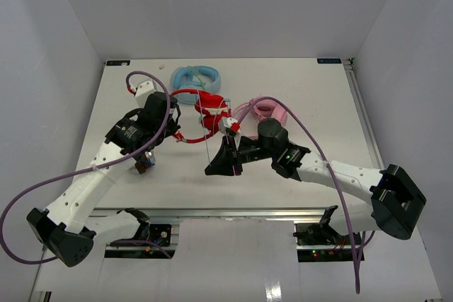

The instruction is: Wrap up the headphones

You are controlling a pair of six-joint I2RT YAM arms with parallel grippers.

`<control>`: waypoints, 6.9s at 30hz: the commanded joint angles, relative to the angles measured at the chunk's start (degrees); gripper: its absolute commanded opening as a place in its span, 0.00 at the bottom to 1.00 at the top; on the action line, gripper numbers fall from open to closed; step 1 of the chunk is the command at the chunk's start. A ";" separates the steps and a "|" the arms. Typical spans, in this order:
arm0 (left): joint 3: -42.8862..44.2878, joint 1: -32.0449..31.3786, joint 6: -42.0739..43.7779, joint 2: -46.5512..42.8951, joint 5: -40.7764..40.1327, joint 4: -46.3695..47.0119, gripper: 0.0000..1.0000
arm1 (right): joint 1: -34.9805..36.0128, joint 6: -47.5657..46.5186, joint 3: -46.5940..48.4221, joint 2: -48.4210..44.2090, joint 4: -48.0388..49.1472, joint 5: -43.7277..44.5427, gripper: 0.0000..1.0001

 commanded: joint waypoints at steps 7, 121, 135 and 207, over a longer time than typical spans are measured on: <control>6.10 1.13 -3.56 -3.41 -1.56 4.19 0.00 | 1.28 -5.03 2.27 5.21 -3.81 0.55 0.20; 11.07 1.08 -5.50 -14.77 12.96 4.31 0.00 | 1.85 -8.77 1.30 39.04 55.77 26.55 0.21; 14.23 1.06 -4.20 -19.50 18.15 0.62 0.00 | -2.18 -5.14 -5.45 34.67 56.64 28.44 0.08; -12.80 1.06 29.03 -24.27 38.94 3.31 0.00 | -16.31 -18.35 10.58 -0.74 10.52 43.97 0.08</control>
